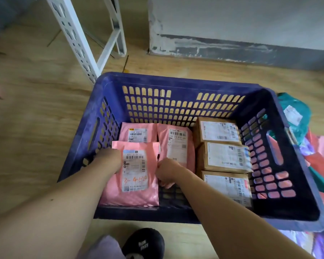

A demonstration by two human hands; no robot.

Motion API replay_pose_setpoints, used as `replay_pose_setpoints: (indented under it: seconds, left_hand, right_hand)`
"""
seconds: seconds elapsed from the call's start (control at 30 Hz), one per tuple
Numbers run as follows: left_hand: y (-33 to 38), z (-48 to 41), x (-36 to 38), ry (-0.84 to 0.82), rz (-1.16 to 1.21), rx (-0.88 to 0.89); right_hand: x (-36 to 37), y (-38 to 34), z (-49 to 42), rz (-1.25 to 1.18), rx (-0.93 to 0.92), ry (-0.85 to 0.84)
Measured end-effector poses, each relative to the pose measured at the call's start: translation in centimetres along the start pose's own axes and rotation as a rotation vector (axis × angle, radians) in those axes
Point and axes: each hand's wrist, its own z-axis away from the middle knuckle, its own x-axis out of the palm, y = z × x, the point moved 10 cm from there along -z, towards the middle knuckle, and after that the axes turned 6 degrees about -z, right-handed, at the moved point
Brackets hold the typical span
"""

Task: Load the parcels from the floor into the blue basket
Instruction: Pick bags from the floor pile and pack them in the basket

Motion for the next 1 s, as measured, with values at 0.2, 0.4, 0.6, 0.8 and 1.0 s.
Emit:
replay_pose_setpoints:
  seconds: [0.2, 0.4, 0.6, 0.8, 1.0]
  left_hand:
    - [0.2, 0.0, 0.4, -0.018, -0.113, 0.002]
    - [0.7, 0.2, -0.2, -0.033, -0.192, -0.005]
    - [3.2, -0.4, -0.6, 0.035, -0.135, 0.150]
    - [6.5, 1.2, -5.0, 0.238, -0.030, 0.281]
    - [9.5, 3.4, -8.3, 0.326, 0.122, 0.377]
  right_hand:
    - [-0.4, -1.0, -0.2, 0.394, -0.083, 0.060]
    - [2.3, -1.5, 1.6, 0.464, -0.140, -0.208]
    - [1.0, -1.9, 1.9, 0.446, -0.142, -0.129]
    - [-3.7, -1.9, 3.7, 0.329, -0.136, 0.041]
    - [-9.1, -0.5, 5.5, 0.101, -0.123, 0.267]
